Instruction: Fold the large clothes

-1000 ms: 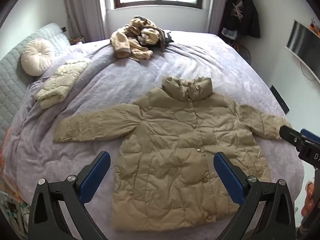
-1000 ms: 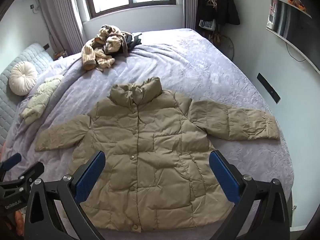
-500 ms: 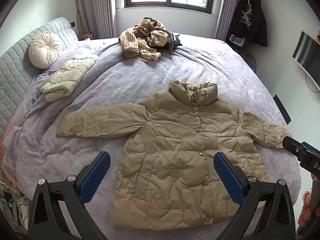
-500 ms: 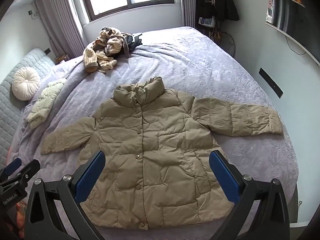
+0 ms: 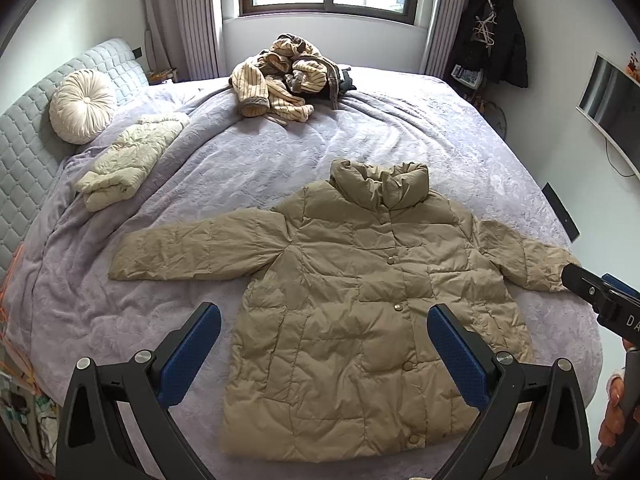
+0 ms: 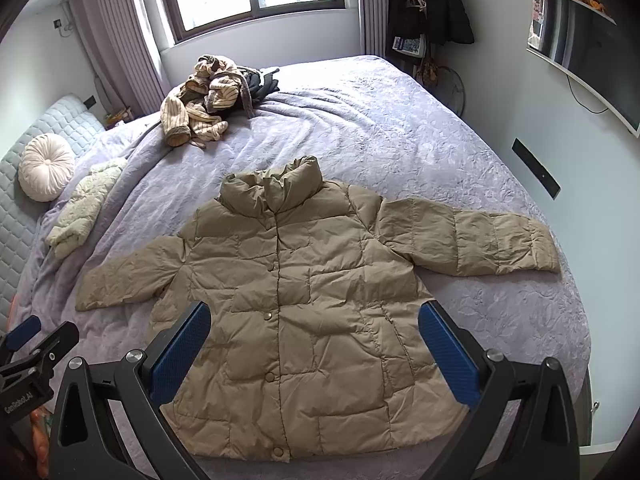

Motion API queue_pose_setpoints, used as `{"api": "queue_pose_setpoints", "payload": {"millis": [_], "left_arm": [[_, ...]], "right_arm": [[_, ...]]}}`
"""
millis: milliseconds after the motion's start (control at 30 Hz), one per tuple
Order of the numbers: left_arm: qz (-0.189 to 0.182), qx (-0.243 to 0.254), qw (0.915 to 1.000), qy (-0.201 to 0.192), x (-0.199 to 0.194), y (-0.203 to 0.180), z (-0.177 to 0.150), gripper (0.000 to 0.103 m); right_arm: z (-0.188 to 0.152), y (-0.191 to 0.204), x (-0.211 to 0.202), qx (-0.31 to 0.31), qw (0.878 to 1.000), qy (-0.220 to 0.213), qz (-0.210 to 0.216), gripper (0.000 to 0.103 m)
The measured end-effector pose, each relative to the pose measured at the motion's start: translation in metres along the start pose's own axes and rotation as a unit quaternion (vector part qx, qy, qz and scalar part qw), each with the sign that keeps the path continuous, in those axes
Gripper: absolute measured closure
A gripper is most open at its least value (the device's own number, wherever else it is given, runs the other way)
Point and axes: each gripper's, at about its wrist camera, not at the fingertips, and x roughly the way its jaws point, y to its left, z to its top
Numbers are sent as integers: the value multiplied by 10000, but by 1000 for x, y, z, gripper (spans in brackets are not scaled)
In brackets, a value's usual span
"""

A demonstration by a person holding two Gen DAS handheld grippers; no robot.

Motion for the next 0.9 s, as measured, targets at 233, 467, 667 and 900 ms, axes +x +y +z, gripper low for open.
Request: {"api": "queue_pose_setpoints", "payload": {"millis": [233,467,667,900], "left_arm": [[75,-63,9999,45,3,2,1,0],[98,-80,9999,63,4,3,2,0],[108,-89,9999,71,5,4,2,0],[124,-94,9999,72,6,5,2,0]], "right_arm": [[4,2,2,-7,10000,51,2,0],[3,2,3,5,10000,51,3,0],[4,3,5,-6,10000,52,4,0],[3,3,6,7,10000,60,6,0]]}}
